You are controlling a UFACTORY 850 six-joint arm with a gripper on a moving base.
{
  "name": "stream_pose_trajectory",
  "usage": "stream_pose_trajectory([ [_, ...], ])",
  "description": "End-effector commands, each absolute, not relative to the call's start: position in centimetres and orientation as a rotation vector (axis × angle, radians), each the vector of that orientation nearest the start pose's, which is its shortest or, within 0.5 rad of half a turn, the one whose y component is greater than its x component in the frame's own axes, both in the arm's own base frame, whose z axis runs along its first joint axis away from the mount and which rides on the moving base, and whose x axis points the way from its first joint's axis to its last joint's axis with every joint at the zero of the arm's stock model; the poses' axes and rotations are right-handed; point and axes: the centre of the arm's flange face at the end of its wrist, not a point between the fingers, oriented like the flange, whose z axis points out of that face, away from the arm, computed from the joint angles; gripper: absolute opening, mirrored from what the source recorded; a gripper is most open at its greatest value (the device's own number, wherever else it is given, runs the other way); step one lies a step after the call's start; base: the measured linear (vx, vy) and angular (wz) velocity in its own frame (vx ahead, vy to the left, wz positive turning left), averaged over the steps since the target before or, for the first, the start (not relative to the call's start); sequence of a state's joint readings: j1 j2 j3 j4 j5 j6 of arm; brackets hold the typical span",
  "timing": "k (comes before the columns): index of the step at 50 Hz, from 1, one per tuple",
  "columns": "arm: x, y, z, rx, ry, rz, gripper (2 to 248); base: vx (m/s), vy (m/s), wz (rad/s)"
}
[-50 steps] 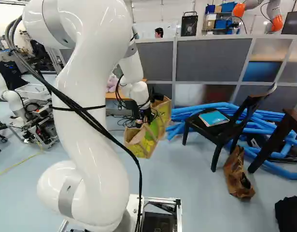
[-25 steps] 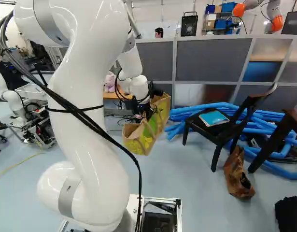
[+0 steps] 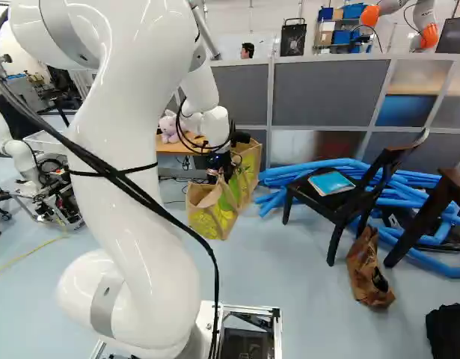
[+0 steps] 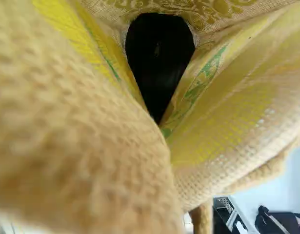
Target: Pick up the bag on the ground and place it on the table
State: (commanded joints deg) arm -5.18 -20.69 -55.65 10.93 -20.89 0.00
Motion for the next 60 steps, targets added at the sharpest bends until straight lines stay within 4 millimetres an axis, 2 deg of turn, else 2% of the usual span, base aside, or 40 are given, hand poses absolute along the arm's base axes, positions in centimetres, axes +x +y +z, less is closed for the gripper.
stream_pose_trajectory([
  [60,55.0,-3.7,46.0,-3.044,0.259,-0.335,23,0.0,0.0,0.0],
])
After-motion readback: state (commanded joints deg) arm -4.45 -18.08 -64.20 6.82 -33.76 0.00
